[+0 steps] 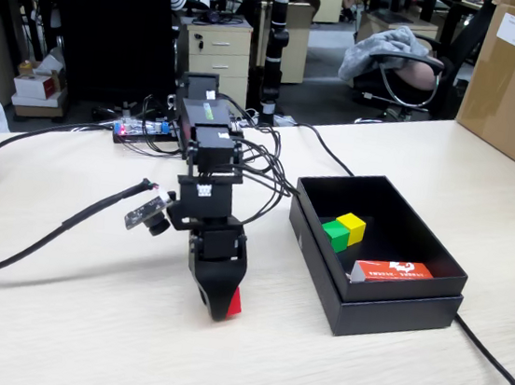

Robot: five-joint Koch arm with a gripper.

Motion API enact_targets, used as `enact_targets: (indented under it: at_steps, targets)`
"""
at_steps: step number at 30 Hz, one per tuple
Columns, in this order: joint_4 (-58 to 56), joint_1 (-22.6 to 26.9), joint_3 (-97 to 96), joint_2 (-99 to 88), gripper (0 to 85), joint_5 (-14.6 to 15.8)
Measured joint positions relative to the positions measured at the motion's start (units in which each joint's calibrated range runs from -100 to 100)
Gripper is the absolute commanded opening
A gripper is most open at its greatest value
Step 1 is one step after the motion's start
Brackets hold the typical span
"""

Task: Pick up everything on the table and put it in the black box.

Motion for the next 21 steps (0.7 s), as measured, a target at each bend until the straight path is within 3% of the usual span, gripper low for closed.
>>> enact_targets:
  at_steps: [8,14,21]
  targets:
    - [-0.62,3.52,-22.64,-34.05,0.9,0.34]
    - [-1.39,10.99,-32.04,-55.02,0.9,3.71]
    - [-1.63,19.34,-26.47,-50.36,0.9,8.74]
